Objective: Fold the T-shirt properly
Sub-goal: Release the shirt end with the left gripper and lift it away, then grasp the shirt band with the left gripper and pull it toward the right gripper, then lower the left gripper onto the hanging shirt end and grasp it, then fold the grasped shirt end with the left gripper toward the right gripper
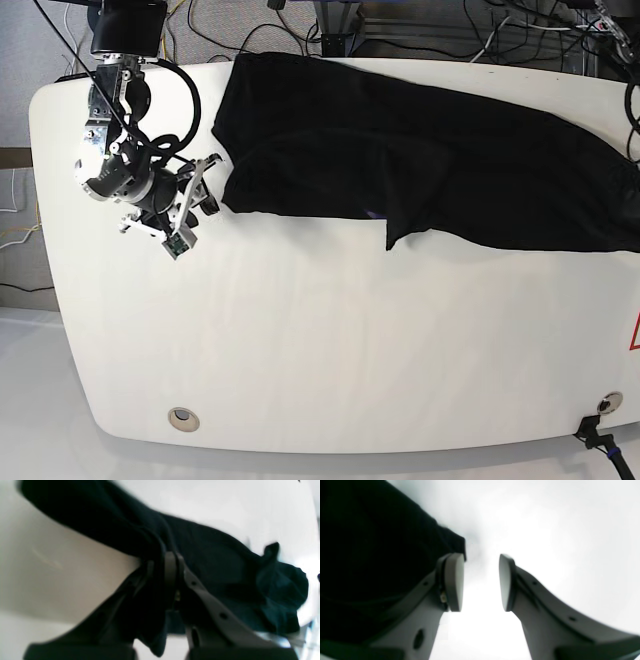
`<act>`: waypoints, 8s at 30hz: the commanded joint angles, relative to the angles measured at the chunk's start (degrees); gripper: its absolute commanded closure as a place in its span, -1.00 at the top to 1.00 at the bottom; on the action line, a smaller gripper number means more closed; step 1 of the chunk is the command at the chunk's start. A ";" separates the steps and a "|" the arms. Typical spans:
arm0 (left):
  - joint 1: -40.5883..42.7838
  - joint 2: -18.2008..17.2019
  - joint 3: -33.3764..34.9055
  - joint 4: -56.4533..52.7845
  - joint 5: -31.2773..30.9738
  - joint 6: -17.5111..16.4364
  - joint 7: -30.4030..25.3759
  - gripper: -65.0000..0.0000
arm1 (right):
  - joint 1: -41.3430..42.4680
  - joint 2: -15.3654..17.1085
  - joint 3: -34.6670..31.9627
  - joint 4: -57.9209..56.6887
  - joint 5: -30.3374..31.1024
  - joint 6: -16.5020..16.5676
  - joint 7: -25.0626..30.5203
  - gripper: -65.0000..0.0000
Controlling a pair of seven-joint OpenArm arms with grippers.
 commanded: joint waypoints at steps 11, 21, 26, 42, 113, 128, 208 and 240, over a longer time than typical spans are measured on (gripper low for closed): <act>0.26 5.54 4.66 15.40 -18.80 0.15 5.28 -1.00 | 1.39 0.23 -0.44 1.15 1.12 0.43 3.47 -0.46; 6.94 15.26 9.62 31.61 -12.37 0.88 5.28 -1.00 | 1.54 0.18 -0.97 1.08 1.17 0.79 3.39 -0.47; 8.00 18.13 11.30 32.66 -10.72 0.77 5.28 -1.00 | 1.40 0.19 -1.02 0.90 1.20 0.65 3.30 -0.46; 12.45 22.92 14.42 35.04 -8.78 -0.23 5.28 -1.00 | 1.67 0.38 -0.93 0.57 2.43 1.00 4.24 -0.47; 19.78 19.72 29.73 45.58 4.84 0.25 0.14 -0.61 | -4.14 -9.11 -1.99 3.59 2.07 0.60 3.55 -0.46; 18.98 19.63 29.64 45.58 4.84 0.25 0.14 -0.61 | -14.25 -10.87 -5.16 1.92 1.54 0.51 9.44 -0.46; -20.49 17.61 48.28 -3.12 30.69 0.25 -26.94 -0.55 | -12.93 -9.29 -5.16 -7.14 1.45 0.34 15.51 -0.46; 7.56 15.59 48.19 45.58 30.60 -0.23 -19.55 -1.00 | -11.97 -9.29 -5.16 -7.14 1.45 0.25 15.51 -0.46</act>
